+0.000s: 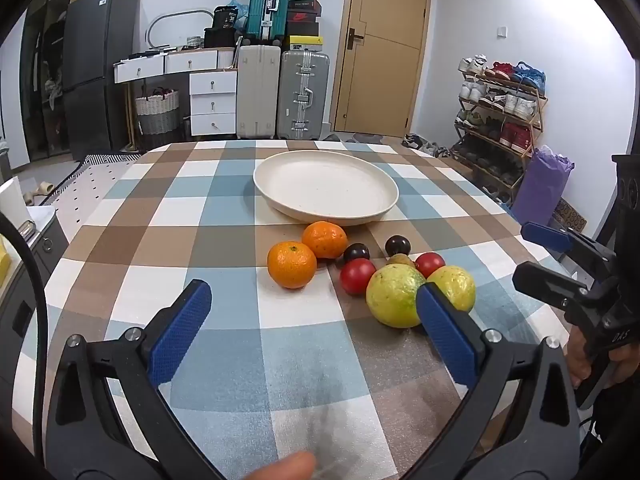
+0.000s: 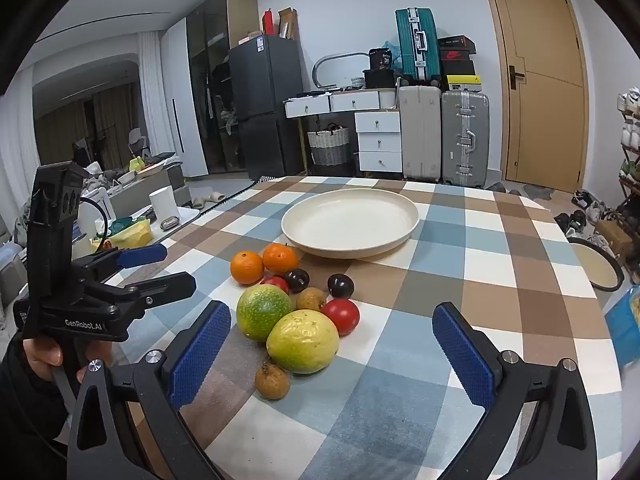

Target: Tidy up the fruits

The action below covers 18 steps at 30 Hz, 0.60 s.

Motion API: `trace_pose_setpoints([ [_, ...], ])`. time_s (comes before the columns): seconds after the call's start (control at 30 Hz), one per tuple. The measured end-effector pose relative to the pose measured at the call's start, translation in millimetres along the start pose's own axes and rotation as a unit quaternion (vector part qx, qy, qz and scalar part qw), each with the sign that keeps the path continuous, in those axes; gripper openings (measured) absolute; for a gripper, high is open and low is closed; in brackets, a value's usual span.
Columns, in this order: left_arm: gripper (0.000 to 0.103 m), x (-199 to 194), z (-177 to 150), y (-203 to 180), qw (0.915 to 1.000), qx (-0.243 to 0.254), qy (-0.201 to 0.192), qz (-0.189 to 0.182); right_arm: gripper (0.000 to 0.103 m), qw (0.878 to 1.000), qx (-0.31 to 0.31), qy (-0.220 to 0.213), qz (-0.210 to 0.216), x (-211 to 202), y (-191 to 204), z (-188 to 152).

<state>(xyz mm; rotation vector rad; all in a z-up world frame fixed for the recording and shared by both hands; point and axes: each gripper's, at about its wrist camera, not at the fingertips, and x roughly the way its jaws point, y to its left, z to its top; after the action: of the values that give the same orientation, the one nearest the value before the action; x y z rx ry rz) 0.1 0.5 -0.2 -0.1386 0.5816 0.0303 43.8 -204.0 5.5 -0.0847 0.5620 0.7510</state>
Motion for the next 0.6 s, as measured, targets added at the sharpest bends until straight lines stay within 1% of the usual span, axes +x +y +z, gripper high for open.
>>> trace_pose_setpoints([
  [0.03, 0.102, 0.1, 0.0, 0.0, 1.0, 0.001, 0.0, 0.0, 0.103, 1.0, -0.002, -0.008, 0.0, -0.2, 0.4, -0.2],
  [0.37, 0.102, 0.1, 0.0, -0.5, 1.0, 0.006, -0.004, 0.003, 0.103, 1.0, 0.002, 0.0, 0.004, -3.0, -3.4, -0.3],
  [0.4, 0.102, 0.0, 0.0, -0.5, 1.0, 0.006, -0.004, 0.003, 0.103, 1.0, -0.002, -0.001, -0.001, 3.0, 2.1, 0.1],
  [0.6, 0.102, -0.2, 0.0, -0.8, 1.0, 0.007, -0.004, 0.003, 0.103, 1.0, -0.002, -0.001, -0.002, 1.0, 0.4, 0.6],
])
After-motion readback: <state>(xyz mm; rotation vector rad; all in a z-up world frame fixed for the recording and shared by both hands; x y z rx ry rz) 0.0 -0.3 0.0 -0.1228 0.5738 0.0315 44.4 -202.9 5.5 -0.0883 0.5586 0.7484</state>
